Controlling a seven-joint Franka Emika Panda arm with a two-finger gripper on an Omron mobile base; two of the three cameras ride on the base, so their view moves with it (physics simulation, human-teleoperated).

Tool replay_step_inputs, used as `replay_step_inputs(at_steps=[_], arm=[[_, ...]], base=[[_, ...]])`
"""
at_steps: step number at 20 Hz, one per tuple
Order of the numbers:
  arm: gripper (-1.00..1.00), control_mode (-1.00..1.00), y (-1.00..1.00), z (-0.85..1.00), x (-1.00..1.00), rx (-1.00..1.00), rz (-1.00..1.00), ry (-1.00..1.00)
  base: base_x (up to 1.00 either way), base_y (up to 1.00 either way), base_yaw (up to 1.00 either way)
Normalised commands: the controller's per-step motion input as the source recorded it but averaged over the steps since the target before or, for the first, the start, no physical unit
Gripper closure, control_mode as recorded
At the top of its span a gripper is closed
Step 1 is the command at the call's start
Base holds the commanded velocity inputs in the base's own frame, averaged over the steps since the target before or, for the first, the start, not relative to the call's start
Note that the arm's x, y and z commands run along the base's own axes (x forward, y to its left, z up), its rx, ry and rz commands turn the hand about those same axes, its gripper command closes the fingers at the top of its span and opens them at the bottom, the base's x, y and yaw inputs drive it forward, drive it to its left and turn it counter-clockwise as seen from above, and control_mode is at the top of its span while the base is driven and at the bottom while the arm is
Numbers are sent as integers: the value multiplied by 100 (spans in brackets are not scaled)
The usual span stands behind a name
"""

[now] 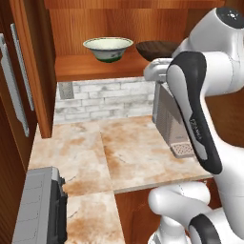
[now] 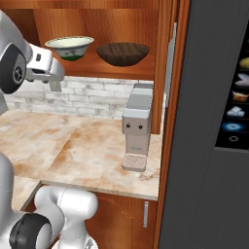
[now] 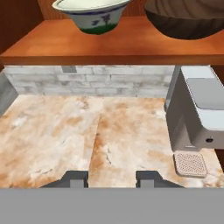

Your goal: Move the bowls from the cabinet to the plates on the dining table.

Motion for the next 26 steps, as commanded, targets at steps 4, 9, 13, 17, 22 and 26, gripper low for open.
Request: replay_step_inputs(at_steps=[4,9,13,17,22,26], arm=[[-100,-100,-8,-1,12,0,-14,0],[-100,-100,-6,-3,6,-2,-10,0],[-100,-100,-11,-9,11,-8,-3,0],[-100,-100,-23,-12,22,-7,0,-1],[-100,-100,-16,-9,29,-9,0,-7],[-100,-100,-10,-5,33,-11,0,-5]], base=[[0,0,0],[0,0,0],[0,0,0],[0,0,0],[0,0,0],[0,0,0]])
